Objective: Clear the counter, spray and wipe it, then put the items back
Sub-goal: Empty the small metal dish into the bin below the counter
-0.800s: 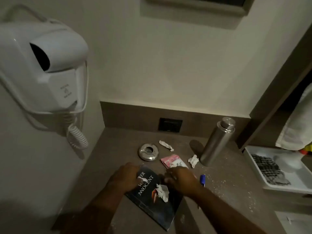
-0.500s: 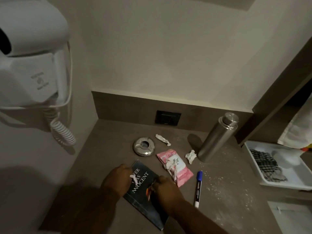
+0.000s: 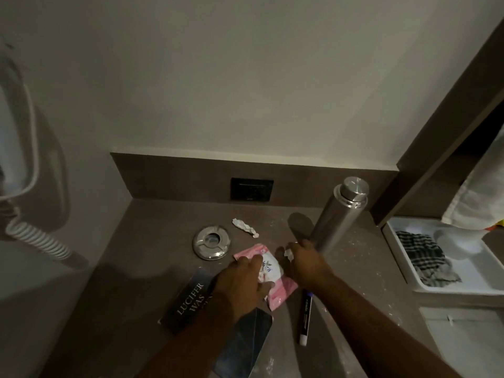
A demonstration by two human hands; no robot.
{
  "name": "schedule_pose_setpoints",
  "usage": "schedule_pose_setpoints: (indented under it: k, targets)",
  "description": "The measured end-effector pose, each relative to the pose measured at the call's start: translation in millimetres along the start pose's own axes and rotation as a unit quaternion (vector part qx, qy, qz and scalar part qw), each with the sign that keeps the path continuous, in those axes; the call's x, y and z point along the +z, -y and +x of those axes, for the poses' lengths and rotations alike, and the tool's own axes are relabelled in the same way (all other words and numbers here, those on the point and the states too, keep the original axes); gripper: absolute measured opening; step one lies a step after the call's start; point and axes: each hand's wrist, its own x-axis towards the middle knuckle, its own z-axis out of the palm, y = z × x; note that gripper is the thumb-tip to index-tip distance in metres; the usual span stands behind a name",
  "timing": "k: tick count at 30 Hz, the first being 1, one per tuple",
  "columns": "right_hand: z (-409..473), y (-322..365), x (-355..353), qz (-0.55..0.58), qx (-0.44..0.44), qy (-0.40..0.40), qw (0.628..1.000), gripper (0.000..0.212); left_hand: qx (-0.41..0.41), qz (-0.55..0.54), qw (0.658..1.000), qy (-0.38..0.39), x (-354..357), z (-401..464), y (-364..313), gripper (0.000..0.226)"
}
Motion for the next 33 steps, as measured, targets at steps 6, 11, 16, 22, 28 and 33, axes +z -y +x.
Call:
schedule_pose_setpoints:
  k: [6,11,16,22,28,33]
  targets:
    - [28,-8,11,-0.076,-0.067,0.087,0.991,0.035,-0.048,0.016,0.997,0.055,12,26,-9,0.040]
    - [36,-4,12,-0.141,-0.095,0.086,0.982,0.028,-0.043,-0.123,0.984,-0.121,10,11,9,0.026]
    - [67,31,-11,0.014,-0.058,0.007,0.998,0.028,-0.206,-0.322,0.917,-0.116,8,-23,35,0.037]
    - [113,86,7,-0.021,-0.096,0.077,0.992,0.039,-0.309,-0.406,0.852,-0.119,13,-66,64,0.031]
    - [101,83,11,0.010,-0.069,0.054,0.996,0.029,-0.352,-0.511,0.773,-0.132,14,-86,66,0.020]
    - [33,59,-20,0.314,-0.058,0.000,0.948,0.032,-0.347,-0.501,0.771,-0.184,4,-71,30,0.023]
